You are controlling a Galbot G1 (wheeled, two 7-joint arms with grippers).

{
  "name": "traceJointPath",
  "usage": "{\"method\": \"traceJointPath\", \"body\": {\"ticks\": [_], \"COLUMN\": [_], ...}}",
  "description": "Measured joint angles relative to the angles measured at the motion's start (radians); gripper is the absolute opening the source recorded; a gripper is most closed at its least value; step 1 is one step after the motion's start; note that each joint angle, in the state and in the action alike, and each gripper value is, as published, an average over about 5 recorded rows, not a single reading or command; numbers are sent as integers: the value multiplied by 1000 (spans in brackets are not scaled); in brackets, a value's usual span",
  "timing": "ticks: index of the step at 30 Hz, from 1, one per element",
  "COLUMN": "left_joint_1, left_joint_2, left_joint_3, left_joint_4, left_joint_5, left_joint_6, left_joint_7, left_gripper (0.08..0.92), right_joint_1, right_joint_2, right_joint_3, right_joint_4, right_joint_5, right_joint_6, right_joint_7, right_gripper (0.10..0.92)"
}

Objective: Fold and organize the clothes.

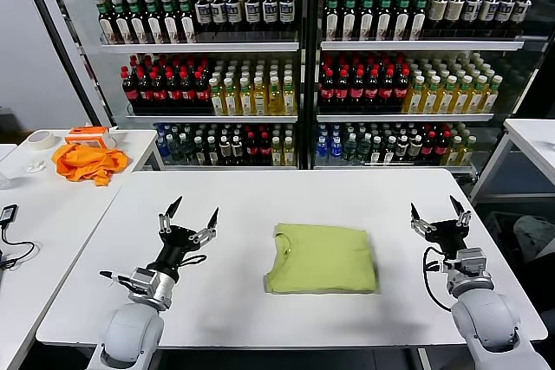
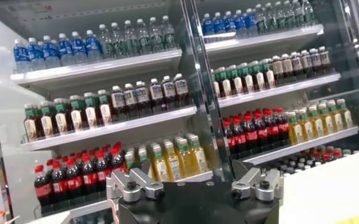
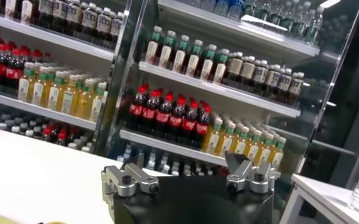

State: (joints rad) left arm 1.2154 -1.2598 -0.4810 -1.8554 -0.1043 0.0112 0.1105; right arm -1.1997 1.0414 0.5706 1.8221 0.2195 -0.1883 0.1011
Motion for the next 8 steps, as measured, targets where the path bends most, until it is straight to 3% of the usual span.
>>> {"method": "traceJointPath", "body": {"ticks": [8], "left_joint_1": [-29], "left_joint_2": [3], "left_joint_3": [4], "left_joint_4": [37], "left_joint_5": [7], "left_joint_6": [-10], "left_joint_7": [-5], "left_gripper": [822], "right_joint_1": [20], "right_joint_2": [21], "right_joint_3": [-22], "right_joint_4": [-19], "right_joint_5": [-24], "right_joint_6": [28], "right_joint_7": [8], "right_gripper": [823]}}
